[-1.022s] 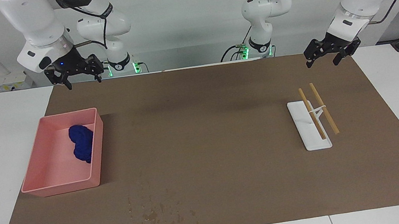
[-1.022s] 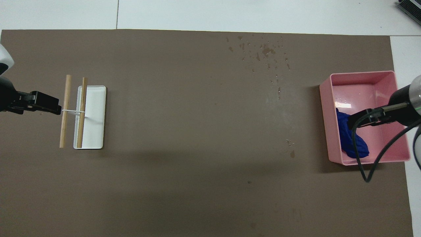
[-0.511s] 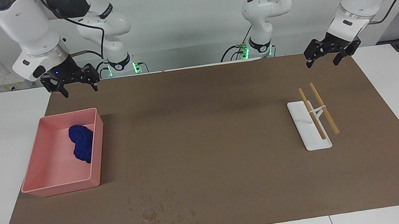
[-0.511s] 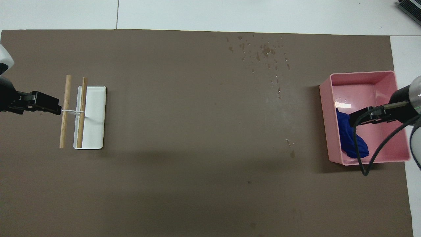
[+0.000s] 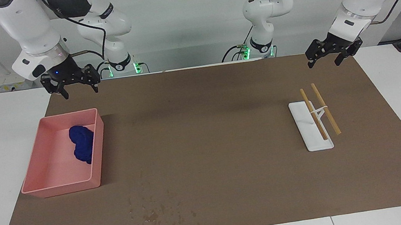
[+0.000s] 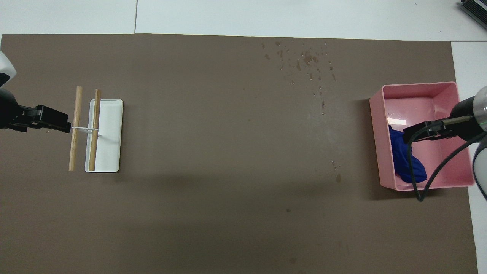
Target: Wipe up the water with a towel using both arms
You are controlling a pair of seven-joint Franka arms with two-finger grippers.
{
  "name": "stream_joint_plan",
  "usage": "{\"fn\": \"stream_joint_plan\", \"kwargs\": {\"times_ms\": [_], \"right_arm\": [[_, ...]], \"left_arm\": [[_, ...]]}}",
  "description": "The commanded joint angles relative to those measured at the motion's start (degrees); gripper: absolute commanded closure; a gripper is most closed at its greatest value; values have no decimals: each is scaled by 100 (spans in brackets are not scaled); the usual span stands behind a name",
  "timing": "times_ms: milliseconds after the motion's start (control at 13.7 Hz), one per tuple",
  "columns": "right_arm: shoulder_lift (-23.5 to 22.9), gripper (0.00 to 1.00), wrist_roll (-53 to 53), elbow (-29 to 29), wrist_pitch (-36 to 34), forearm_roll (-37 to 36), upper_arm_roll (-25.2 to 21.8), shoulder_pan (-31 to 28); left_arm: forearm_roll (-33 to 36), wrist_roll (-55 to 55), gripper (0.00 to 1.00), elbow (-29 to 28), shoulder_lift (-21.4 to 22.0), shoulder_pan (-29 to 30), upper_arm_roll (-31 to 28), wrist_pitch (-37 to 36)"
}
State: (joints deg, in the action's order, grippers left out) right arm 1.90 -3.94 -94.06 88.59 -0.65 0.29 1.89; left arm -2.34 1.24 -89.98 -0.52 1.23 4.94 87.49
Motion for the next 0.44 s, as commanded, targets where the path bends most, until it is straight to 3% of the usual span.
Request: {"fn": "stream_joint_plan", "kwargs": {"times_ms": [0,365], "right_arm": [[171,0,60,-210,79,-22,41,-57],[171,0,68,-218,123,-22,41,-57]], "left_arm": [[-21,-36,0,-151,131,62,33,92],[-21,-45,0,-151,131,62,33,101]]}}
